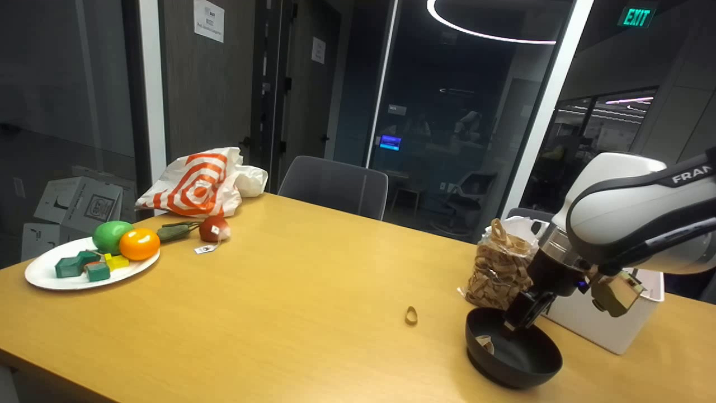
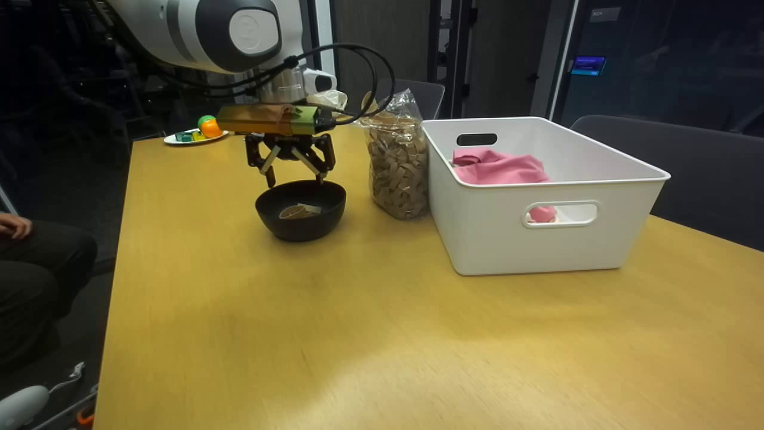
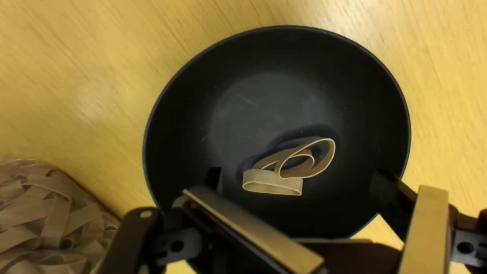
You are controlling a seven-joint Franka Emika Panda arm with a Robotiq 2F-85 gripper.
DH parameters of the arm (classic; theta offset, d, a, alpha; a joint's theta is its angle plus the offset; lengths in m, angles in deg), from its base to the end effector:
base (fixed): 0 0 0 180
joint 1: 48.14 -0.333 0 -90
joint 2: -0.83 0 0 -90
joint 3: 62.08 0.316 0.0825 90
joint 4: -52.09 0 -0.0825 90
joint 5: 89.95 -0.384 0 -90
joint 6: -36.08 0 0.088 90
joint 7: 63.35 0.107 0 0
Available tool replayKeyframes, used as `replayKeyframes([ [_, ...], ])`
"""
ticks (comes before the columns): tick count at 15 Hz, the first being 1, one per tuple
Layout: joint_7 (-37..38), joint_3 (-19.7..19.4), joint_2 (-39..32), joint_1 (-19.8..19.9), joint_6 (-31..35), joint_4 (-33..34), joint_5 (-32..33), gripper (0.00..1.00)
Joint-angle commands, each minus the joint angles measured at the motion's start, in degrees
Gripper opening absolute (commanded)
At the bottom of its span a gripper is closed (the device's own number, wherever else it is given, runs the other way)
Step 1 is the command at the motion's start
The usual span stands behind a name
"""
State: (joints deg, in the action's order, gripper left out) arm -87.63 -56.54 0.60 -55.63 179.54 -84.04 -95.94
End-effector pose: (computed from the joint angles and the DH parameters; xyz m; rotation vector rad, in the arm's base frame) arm 0.4961 0.1140 0.3324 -2.9552 -0.8674 -0.2002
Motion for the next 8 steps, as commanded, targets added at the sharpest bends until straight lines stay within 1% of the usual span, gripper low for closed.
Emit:
replayKeyframes([
  [1, -2.49, 0.78, -1.59, 0.26, 2.83, -0.3, -2.52, 1.0],
  [8, -3.29, 2.11, -4.68, 0.64, 3.74, -0.44, -3.97, 1.0],
])
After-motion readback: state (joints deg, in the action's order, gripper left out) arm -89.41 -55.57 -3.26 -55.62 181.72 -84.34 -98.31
